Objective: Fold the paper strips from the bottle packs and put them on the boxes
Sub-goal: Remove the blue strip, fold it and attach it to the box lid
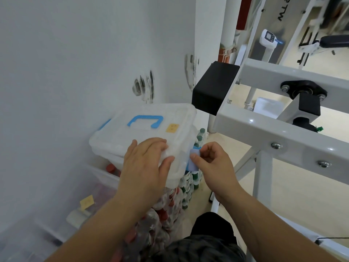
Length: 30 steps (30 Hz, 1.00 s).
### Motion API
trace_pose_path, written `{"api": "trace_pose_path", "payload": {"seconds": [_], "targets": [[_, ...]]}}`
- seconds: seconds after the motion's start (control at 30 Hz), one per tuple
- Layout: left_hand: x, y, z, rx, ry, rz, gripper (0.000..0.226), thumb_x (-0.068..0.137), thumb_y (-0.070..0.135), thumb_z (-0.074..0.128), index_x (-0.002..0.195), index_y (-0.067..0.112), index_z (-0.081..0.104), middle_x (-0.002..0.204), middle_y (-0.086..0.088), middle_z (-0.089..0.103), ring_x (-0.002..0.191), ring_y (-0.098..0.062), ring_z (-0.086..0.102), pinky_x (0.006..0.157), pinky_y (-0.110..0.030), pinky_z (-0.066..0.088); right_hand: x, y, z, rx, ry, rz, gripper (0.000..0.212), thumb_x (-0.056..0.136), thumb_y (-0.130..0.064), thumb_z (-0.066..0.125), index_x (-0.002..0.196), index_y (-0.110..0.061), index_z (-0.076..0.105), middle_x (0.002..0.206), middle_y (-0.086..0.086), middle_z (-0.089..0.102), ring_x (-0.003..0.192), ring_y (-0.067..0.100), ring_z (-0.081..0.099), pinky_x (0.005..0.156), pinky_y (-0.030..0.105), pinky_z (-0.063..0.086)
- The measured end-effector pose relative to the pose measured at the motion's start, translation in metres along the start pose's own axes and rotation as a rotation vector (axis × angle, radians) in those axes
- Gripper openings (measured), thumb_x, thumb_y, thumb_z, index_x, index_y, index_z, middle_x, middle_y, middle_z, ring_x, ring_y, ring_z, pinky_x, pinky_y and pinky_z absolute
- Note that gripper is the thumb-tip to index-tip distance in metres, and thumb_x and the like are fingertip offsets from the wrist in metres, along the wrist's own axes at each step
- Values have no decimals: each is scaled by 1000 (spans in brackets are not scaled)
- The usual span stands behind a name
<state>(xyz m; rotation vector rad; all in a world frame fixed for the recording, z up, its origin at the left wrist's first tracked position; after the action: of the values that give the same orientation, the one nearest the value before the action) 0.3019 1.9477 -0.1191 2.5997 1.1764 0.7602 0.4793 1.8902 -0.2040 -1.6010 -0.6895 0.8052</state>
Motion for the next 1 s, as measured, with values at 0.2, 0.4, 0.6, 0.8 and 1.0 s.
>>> {"api": "trace_pose_path", "payload": {"seconds": [0.2,0.4,0.6,0.8,1.0], "targets": [[7,11,-37,-67,88,-38,36,92,41,45,109,14,61,111,0,63,112,-15,52,117,-54,31,-5,-18,1,-197,57,-105,21,89,-26,75,83,-24,54,83,-5,62,81,14,61,75,36,55],[7,30,-69,-14,154,-42,38,92,42,44,105,11,61,104,-2,61,100,-20,56,94,-30,45,-14,-62,8,-62,58,-167,19,90,-31,74,85,-24,57,82,-4,65,82,20,65,79,40,61],[-3,48,-79,169,185,3,30,92,37,47,100,11,60,98,-5,61,92,-22,55,85,-31,44,-15,-99,13,316,-115,-133,10,93,-22,69,89,-23,60,95,6,71,95,26,73,78,42,65],[-15,45,-63,346,155,-21,21,90,32,60,91,11,63,91,-7,65,84,-27,61,86,-33,42,-10,-99,37,296,-308,-118,13,93,-11,70,95,-15,58,109,22,64,95,32,71,71,38,64],[-41,23,-55,460,97,-136,27,76,27,80,86,4,71,87,-14,71,80,-32,69,77,-45,59,-11,-75,82,224,-514,-93,18,92,-9,71,88,-20,57,99,8,64,80,20,66,70,35,61]]}}
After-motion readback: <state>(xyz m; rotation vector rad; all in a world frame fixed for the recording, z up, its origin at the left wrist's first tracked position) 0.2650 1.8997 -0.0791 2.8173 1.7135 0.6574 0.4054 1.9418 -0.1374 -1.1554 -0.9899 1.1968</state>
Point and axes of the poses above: each hand's wrist, its own x-axis towards the middle knuckle, its own z-axis out of the palm, y = z × x, the point moved 6 cm from there along x, towards the middle knuckle
